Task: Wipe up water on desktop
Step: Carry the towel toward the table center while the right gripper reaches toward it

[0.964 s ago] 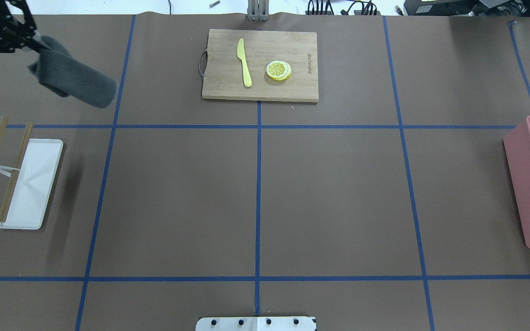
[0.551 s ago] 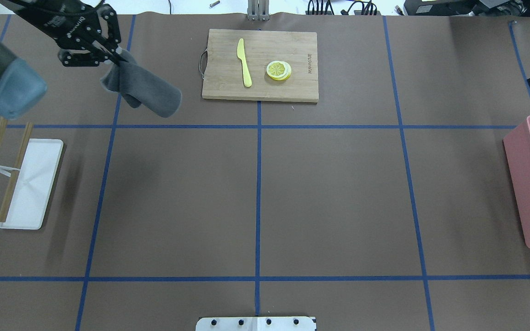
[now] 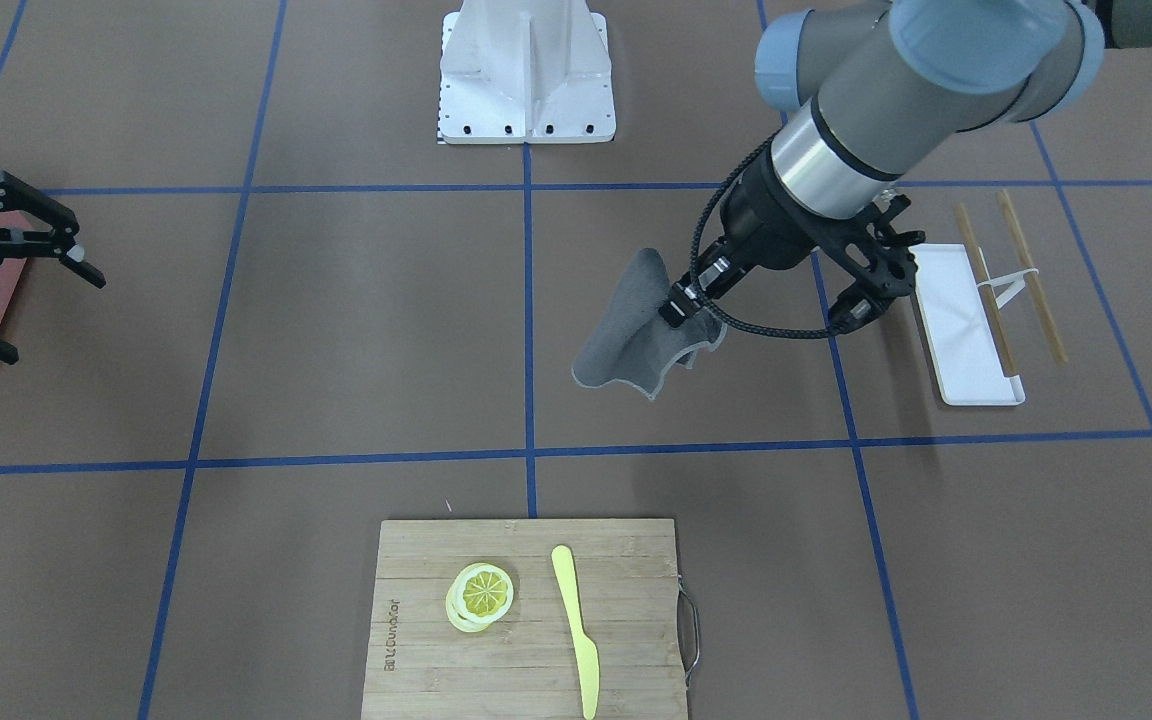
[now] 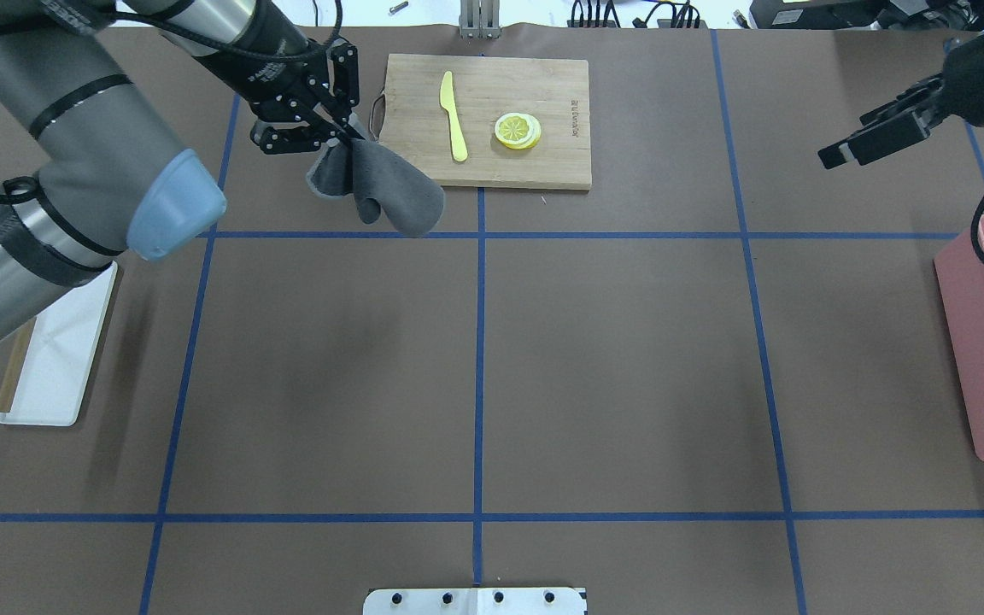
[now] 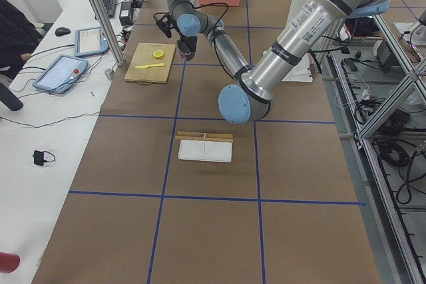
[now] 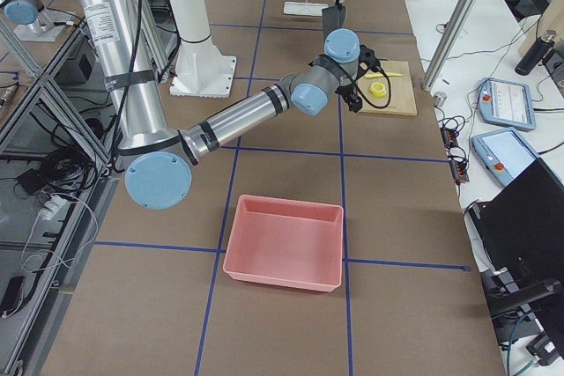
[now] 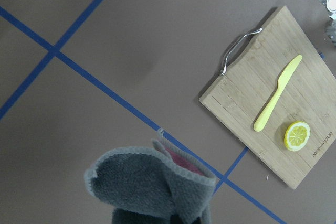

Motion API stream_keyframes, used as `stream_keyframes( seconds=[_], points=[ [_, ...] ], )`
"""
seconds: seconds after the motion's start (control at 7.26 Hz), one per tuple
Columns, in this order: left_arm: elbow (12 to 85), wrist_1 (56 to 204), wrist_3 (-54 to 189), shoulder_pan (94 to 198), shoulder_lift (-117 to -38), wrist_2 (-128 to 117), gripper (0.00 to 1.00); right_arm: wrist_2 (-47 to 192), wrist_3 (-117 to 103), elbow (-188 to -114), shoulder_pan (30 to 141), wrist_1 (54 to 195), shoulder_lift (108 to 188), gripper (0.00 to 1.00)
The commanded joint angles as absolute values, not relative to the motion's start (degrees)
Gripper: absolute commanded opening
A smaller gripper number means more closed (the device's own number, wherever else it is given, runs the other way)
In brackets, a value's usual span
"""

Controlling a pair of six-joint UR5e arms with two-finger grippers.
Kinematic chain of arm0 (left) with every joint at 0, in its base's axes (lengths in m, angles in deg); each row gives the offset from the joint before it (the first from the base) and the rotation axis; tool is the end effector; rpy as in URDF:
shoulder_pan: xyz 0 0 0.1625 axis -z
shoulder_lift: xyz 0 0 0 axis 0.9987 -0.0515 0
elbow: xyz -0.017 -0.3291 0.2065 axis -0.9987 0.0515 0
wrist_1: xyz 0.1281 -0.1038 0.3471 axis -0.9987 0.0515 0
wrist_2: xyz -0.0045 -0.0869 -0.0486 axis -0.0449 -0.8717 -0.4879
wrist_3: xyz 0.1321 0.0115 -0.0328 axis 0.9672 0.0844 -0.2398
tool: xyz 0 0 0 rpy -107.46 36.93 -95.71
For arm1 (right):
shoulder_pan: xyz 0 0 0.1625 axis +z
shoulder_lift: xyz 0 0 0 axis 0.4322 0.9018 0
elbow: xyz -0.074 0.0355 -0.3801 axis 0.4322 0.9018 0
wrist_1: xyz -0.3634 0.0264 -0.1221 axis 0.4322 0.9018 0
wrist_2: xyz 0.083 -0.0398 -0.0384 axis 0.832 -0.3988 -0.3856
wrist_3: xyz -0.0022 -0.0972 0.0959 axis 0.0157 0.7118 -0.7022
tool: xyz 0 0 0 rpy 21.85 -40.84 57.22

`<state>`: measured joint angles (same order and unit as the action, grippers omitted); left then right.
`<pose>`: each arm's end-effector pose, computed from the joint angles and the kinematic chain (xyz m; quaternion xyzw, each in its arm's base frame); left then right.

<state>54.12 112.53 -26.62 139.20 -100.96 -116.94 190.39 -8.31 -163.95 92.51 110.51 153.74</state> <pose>0.3591 -0.5278 0.1403 -0.1743 0.5270 -0.3246 0.7658 -0.1840 -0.5012 0.3227 0.2722 -0.5040 -0.2412 0.7834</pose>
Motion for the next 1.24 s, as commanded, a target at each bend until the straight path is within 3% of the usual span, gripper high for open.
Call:
stream_keyframes(
  seconds=[0.0, 0.41, 1.1],
  points=[
    [52.7, 113.9, -31.7, 135.3, -104.1, -114.0, 0.00, 185.3, -17.7, -165.1, 85.1, 105.4, 150.0, 1.00],
    [50.1, 114.0, -36.5, 130.1, -109.5, -111.9, 0.00, 170.6, -22.1, -166.7, 72.1, 105.3, 145.4, 1.00],
    [48.0, 115.7, -36.6, 128.0, -113.3, -111.8, 0.00, 160.1, -21.4, -167.7, 63.7, 105.4, 145.1, 0.99]
  ],
)
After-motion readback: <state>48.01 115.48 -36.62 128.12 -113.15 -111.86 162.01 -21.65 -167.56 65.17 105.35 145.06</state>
